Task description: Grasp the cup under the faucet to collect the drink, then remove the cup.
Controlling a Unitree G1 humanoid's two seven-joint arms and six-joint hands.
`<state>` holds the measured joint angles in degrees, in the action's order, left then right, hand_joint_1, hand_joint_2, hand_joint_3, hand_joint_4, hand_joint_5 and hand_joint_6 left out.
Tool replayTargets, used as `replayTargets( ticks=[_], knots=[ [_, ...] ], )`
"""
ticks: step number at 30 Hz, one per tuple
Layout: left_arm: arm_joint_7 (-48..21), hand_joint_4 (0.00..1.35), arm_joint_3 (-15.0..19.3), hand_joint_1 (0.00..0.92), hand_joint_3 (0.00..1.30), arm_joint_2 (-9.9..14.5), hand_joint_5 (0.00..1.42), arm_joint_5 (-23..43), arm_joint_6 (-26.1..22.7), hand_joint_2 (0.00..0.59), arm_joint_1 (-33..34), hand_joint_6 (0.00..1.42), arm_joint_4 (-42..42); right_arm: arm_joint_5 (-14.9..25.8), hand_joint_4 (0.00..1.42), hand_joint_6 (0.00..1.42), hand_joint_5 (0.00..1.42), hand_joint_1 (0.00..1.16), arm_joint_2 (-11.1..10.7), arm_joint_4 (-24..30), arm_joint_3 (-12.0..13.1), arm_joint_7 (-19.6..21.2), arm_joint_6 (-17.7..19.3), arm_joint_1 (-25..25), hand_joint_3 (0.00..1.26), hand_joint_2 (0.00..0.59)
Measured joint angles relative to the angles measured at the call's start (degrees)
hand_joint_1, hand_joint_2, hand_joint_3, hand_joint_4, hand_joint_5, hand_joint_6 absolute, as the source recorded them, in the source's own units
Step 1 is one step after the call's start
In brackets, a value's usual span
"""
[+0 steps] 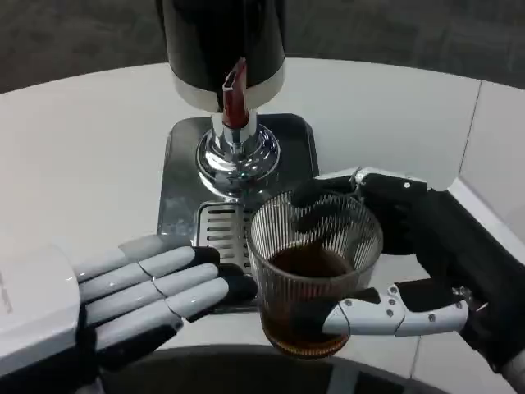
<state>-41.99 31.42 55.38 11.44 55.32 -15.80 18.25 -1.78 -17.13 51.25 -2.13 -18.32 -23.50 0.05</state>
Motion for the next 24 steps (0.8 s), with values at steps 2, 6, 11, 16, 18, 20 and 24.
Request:
replayTargets(
  ticks=[2,6,11,16,18,20,24],
  knots=[
    [0.00,0.00,-0.37,0.000,0.00,0.00,0.00,-0.37,-0.21,0.097,0.05,0.00,0.23,0.02,0.86,0.96,1.05,0.92,-0.05,0.00,0.00,0.00,-0.01,-0.11,0.80,0.113],
    [0.00,0.00,-0.56,0.000,0.00,0.00,0.00,-0.40,-0.65,0.097,0.14,0.00,0.45,0.03,0.86,0.96,1.05,0.92,-0.06,0.00,-0.01,0.00,-0.16,-0.12,0.80,0.113],
    [0.03,0.00,-2.69,0.000,0.00,-0.01,0.00,-0.75,-2.32,0.097,3.22,0.00,0.82,0.04,0.86,0.96,1.05,0.92,-0.17,0.02,0.39,0.01,-0.36,-0.14,0.80,0.113],
    [0.04,0.00,-5.66,0.000,0.00,-0.08,0.00,-1.13,-4.37,0.097,7.23,0.00,0.85,0.91,0.86,0.96,1.05,0.92,-0.71,0.17,2.45,0.01,-0.55,-0.01,0.80,0.113],
    [0.04,0.00,-6.72,0.000,0.00,-0.11,0.00,-1.48,-5.16,0.097,8.59,0.00,1.03,1.24,0.86,0.98,1.05,0.92,-1.08,0.30,3.30,0.01,-0.55,0.17,0.80,0.113],
    [0.04,0.00,-7.49,0.000,0.00,-0.16,0.00,-2.04,-5.59,0.097,9.41,0.00,1.10,1.33,0.86,0.98,1.05,0.92,-1.28,0.35,3.79,0.01,-0.56,0.41,0.80,0.113],
    [0.04,0.00,-7.76,0.000,0.00,-0.23,0.00,-2.30,-6.00,0.097,9.79,0.00,1.34,1.69,0.86,0.98,1.05,0.92,-1.39,0.35,4.13,0.01,-0.56,0.61,0.80,0.113]
  ],
)
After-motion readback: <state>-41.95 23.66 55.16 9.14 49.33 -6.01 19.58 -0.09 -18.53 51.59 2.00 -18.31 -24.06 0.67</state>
